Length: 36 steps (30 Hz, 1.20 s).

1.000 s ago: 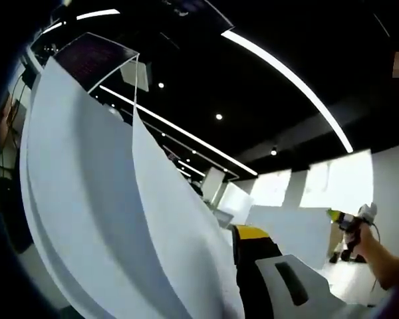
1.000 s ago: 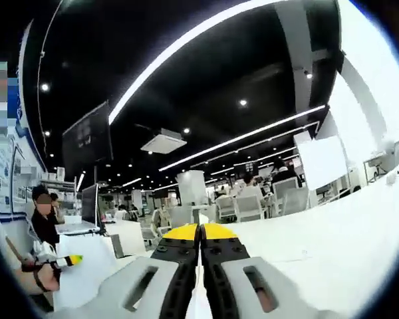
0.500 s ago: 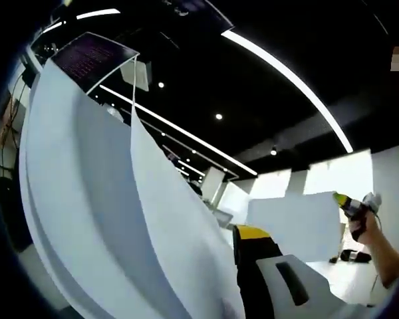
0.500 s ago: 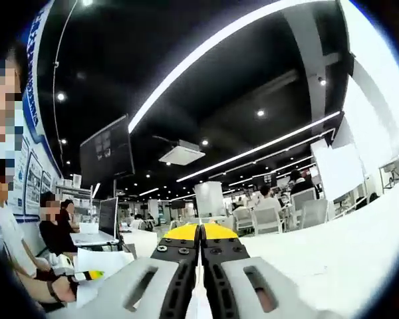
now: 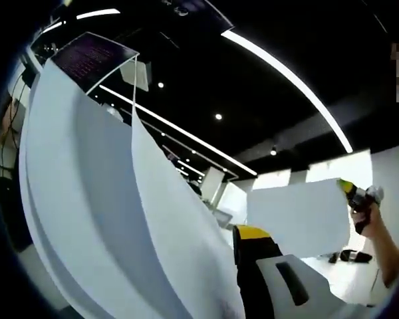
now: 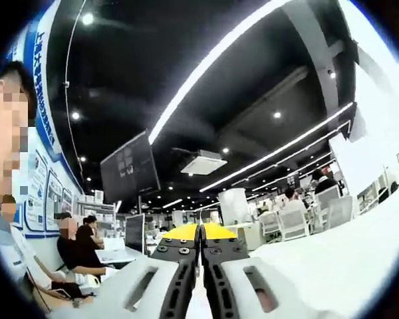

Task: Organize the stack of printing papers by aligning and flattening the scattered papers on the table

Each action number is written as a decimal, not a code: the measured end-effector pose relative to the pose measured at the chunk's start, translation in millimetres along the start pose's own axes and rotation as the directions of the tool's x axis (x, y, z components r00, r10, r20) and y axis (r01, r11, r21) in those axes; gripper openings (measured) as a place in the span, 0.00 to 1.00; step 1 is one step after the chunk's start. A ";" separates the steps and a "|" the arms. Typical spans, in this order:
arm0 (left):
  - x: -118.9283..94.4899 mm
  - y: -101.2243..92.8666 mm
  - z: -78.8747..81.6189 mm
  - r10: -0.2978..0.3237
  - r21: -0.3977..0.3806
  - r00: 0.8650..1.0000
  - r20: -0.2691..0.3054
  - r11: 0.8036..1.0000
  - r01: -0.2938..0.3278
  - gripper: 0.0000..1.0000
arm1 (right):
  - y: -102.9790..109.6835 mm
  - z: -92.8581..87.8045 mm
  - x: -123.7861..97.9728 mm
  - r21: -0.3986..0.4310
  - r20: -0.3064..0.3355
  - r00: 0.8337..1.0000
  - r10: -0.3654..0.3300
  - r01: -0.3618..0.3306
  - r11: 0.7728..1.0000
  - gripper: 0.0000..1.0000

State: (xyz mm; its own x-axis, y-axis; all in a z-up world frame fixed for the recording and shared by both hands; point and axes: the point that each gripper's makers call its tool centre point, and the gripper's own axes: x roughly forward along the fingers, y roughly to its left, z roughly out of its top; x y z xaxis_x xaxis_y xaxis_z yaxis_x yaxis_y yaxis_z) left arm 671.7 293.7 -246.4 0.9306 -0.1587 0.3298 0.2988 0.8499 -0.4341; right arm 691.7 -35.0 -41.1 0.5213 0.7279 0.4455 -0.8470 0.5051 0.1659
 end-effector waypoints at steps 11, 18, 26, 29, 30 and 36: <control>-0.3 0.3 1.0 -0.002 -0.005 1.000 0.005 1.000 0.002 0.25 | 28.3 13.2 11.5 0.126 0.061 0.992 0.112 -0.119 0.985 0.00; -0.1 0.3 0.8 -0.002 -0.005 1.000 0.006 1.000 0.002 0.25 | 55.9 20.3 21.6 0.072 0.086 0.979 0.187 -0.193 0.978 0.00; 0.0 -0.9 0.4 -0.004 -0.006 1.000 0.008 1.000 0.004 0.25 | 80.3 23.3 25.2 0.061 0.089 0.965 0.246 -0.252 0.966 0.00; 0.1 -1.1 0.3 -0.004 -0.007 1.000 0.008 1.000 0.004 0.25 | 86.2 25.8 24.5 0.064 0.095 0.960 0.262 -0.269 0.961 0.00; 0.2 -1.1 0.2 -0.004 -0.007 1.000 0.008 1.000 0.004 0.25 | 88.1 27.3 24.4 0.063 0.097 0.959 0.266 -0.272 0.960 0.00; 0.2 -1.4 -0.1 -0.005 -0.008 1.000 0.008 1.000 0.005 0.25 | 91.3 37.8 23.6 0.078 0.126 0.951 0.283 -0.294 0.953 0.00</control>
State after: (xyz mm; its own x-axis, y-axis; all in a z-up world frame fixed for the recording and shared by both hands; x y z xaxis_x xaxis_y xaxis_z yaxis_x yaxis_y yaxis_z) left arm 671.5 292.4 -245.8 0.9275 -0.1591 0.3383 0.3052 0.8448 -0.4395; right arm 622.8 10.8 17.7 0.2427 0.7763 0.5817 -0.9682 0.2313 0.0953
